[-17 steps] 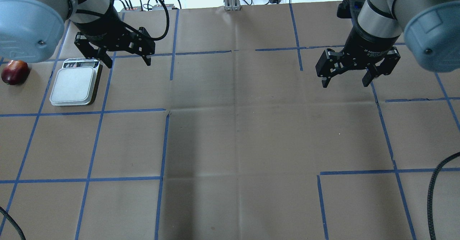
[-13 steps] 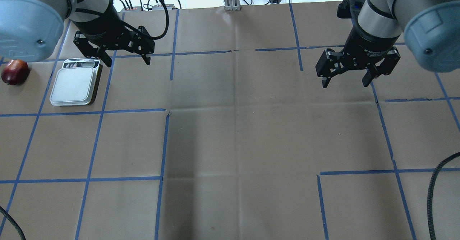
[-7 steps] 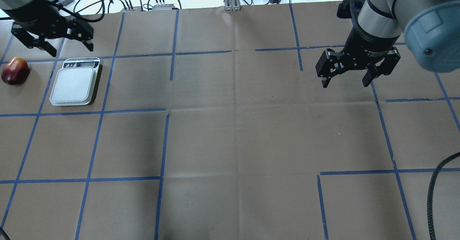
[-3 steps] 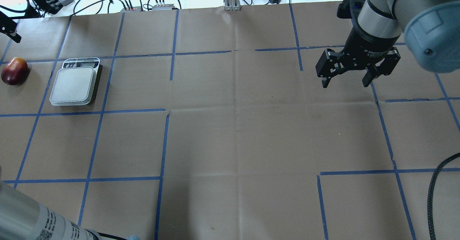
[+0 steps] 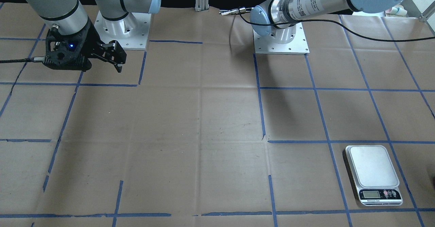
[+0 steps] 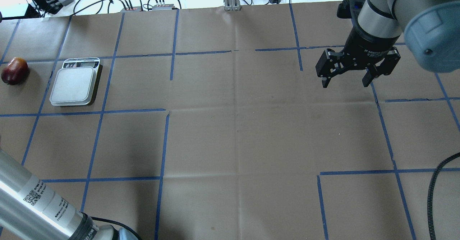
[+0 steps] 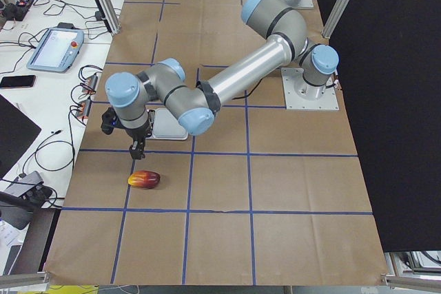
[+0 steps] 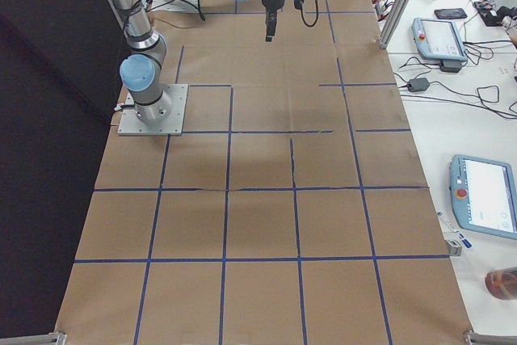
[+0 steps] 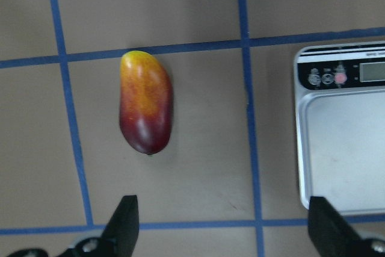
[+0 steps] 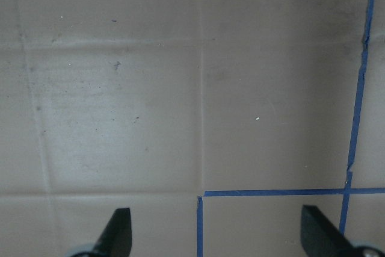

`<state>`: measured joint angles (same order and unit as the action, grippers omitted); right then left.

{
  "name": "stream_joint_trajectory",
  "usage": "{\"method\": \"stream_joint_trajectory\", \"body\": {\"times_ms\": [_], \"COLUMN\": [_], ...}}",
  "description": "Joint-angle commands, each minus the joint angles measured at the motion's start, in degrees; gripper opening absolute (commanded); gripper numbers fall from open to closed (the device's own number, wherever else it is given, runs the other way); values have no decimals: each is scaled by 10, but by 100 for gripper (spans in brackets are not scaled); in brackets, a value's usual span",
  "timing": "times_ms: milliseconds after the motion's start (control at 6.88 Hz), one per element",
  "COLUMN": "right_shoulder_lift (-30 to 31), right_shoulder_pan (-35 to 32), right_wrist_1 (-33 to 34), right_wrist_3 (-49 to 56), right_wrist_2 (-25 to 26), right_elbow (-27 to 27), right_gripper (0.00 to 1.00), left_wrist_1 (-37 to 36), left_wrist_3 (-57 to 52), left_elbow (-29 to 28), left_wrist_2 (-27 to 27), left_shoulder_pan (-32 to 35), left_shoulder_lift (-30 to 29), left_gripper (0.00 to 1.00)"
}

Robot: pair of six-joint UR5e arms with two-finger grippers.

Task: Weigh mango
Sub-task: 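Lower the left gripper onto the mango and close it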

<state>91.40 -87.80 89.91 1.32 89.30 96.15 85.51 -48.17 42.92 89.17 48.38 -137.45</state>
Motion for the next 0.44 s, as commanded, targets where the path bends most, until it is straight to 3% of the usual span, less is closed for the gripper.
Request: {"method": "stream_joint_trajectory", "body": {"times_ms": [0, 291], "right_shoulder_lift": [0, 0], "right_shoulder_pan": [0, 0], "right_wrist_1": [0, 0], "right_wrist_3": [0, 0], "right_wrist_2": [0, 0], "right_elbow": [0, 0], "right_gripper": [100, 100], "left_wrist_1": [11, 16], "left_wrist_3": [-18, -17], "left_elbow": [-109, -129], "left_wrist_2": [-8, -11], "left_shoulder_pan": [-8, -7], "left_shoulder_lift": [-89, -131], "left_gripper": [100, 100]}}
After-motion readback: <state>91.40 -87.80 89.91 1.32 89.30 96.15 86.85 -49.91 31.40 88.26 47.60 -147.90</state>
